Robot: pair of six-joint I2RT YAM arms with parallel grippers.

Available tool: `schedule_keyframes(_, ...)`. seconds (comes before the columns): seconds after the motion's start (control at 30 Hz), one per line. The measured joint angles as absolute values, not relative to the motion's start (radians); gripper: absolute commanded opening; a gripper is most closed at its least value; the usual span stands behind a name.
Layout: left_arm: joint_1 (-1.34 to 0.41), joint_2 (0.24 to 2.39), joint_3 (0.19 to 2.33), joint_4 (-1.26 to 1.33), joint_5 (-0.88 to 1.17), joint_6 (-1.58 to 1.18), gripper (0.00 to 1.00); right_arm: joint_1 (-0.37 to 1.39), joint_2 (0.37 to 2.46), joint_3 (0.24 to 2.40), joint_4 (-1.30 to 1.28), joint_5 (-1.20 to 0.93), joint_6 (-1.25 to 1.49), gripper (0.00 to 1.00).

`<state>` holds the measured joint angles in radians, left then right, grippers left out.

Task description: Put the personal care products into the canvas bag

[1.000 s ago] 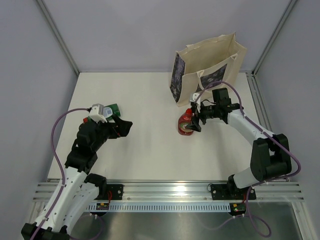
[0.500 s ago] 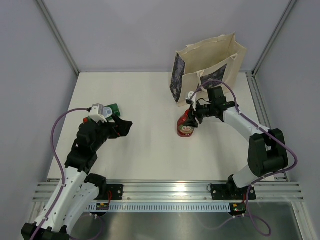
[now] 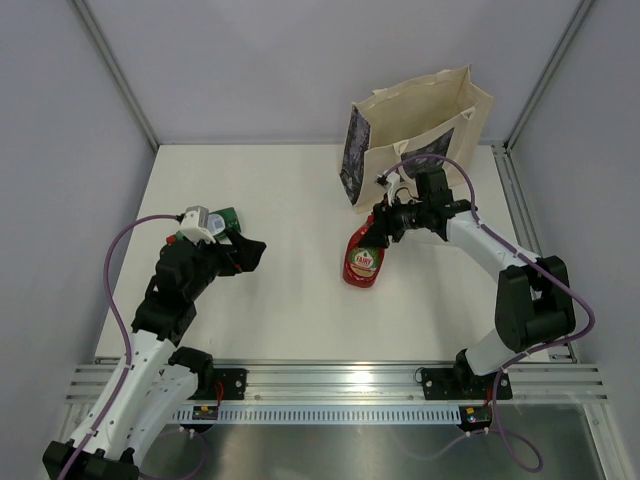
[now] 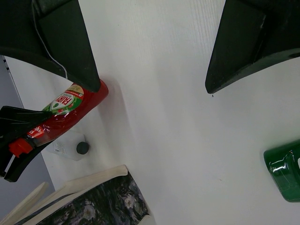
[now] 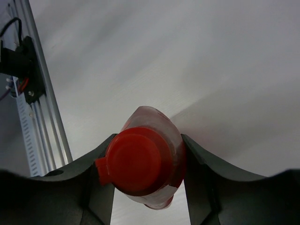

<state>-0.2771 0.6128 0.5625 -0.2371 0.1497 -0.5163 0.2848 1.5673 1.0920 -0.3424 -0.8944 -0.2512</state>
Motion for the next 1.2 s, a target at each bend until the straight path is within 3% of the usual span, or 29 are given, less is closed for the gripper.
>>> schedule_keyframes(0.7,-0.277,0.62,0.562,-0.231,0.15,-0.516,0.99,0.21,1.541,1.324,-0.12,-1.041,0.451,0.0)
schedule_keyframes(1.2,-0.277,0.624,0.562,-0.231,0.149,-0.523,0.99,0.015,1.818,1.842,0.146,-1.073,0.902,0.0)
